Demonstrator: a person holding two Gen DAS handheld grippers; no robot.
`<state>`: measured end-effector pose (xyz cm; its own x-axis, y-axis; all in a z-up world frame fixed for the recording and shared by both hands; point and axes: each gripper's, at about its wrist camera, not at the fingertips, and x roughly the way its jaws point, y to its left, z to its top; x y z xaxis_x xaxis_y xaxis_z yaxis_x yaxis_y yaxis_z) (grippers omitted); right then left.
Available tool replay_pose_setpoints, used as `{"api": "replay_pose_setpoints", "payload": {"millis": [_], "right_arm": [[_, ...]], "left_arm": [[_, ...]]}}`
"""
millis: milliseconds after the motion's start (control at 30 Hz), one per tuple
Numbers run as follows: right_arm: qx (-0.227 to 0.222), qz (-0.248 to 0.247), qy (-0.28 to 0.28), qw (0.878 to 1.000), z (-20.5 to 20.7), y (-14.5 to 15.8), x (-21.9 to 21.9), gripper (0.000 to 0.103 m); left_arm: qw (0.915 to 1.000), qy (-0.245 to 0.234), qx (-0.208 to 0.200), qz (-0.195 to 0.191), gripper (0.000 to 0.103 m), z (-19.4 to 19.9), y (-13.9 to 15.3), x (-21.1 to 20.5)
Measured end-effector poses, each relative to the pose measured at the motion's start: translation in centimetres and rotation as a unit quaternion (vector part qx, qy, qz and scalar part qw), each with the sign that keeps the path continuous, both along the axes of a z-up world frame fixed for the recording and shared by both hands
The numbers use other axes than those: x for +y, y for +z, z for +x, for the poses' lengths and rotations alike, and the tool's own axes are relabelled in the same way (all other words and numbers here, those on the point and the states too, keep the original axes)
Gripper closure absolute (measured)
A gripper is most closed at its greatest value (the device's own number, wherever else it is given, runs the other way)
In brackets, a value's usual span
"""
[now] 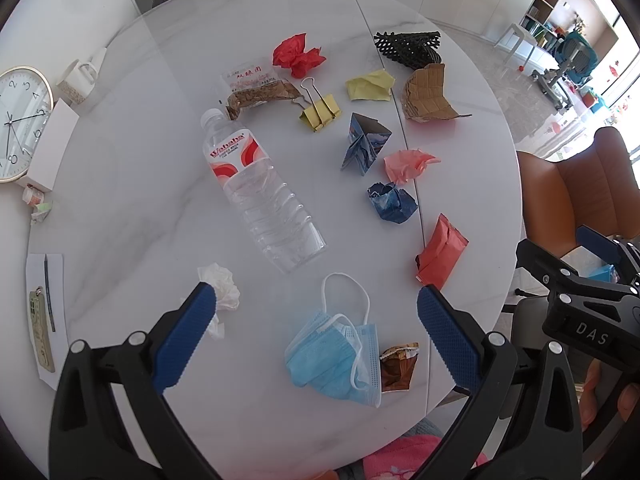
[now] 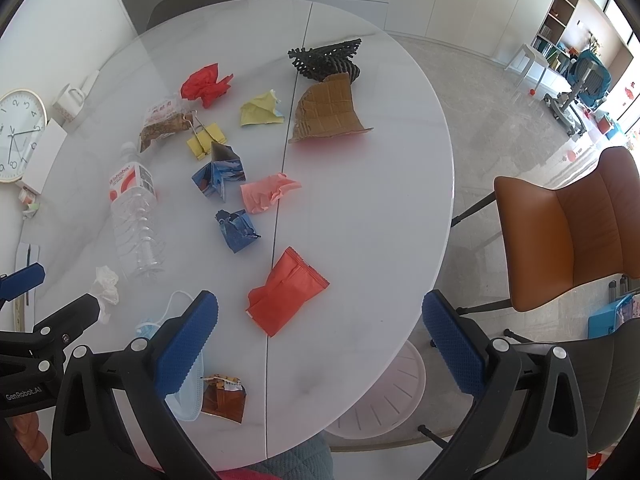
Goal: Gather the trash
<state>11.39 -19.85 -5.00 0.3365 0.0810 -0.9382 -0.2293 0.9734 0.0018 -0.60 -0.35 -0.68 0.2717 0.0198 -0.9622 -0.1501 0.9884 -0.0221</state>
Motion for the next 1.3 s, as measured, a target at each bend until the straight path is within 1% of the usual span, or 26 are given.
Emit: {"api": "replay_pose_setpoints", "payload": {"millis": [400, 700, 900, 1133, 1200, 1300], "right_arm": [[0.0, 0.001, 0.0, 1.0, 0.0, 0.0, 0.0, 0.002], [0.007, 0.028, 0.019, 0.999, -0.6, -1.0, -0.3, 0.002], [0.009, 0.039, 0.042, 0.998, -1.5, -2.9, -0.4, 0.002], [0.022, 0.038, 0.057, 0.997, -2.2, -6.0, -0.9, 0.002], [0.027, 0.039, 0.06, 0.997, -2.2, -6.8, -1.1, 0.002], [0.033, 0.042, 0.066, 0.996, -2.2, -7.7, -1.3, 0.002]], "left_arm": [[1.0, 0.001, 0.0, 0.001, 0.006, 0.0, 0.0, 0.0], [0.9997, -0.02, -0.008, 0.004, 0.006, -1.0, -0.8, -0.2], [0.9991, -0.033, -0.027, -0.006, 0.006, -2.7, -1.9, 0.4], [0.9991, -0.013, -0.018, -0.036, 0.006, -5.1, -4.1, 0.9], [0.9988, -0.021, -0.016, -0.042, 0.007, -5.8, -4.6, 0.4], [0.9984, -0.046, -0.016, -0.03, 0.008, -6.7, -5.1, -1.1]]}}
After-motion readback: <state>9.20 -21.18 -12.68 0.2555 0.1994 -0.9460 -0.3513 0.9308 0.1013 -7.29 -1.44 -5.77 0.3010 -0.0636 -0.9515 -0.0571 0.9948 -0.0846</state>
